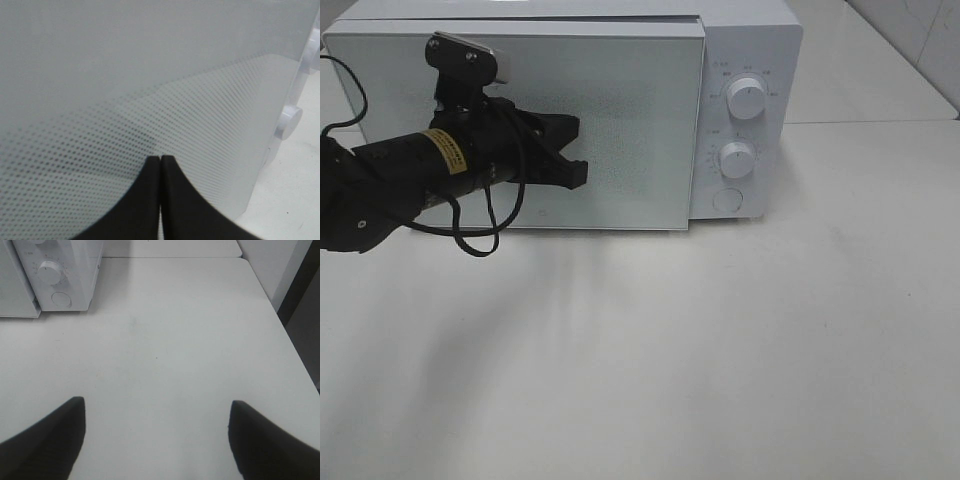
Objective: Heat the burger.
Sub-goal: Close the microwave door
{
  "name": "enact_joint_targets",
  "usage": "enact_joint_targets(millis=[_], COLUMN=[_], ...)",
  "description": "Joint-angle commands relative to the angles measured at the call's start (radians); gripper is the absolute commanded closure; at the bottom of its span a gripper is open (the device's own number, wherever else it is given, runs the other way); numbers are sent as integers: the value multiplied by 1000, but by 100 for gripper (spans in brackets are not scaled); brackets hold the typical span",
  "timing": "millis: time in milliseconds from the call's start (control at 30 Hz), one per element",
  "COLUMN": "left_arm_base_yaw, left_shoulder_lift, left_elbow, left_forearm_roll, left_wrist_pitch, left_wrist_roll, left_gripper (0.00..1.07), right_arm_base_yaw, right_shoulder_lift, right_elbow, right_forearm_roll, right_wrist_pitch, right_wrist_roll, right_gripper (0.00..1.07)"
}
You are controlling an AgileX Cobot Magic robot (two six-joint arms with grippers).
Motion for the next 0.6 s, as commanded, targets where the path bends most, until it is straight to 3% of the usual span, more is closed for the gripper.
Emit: enact_joint_targets(millis=[33,600], left_arm_base_yaw=[5,-64], left_shoulder_lift=[17,129], left_elbow=[-70,-258], left_forearm_roll=[-71,-112], left_wrist_pitch=[21,108], left_wrist_roll=[-3,-1], left_gripper=[107,107], right_arm_base_yaw=[-8,-8], right_shoulder_lift=[-26,-26], right_elbow=[3,3], right_forearm_roll=[-1,-1], right_wrist_pitch=[-10,-10], right_wrist_roll=[-9,-9], right_gripper=[32,32])
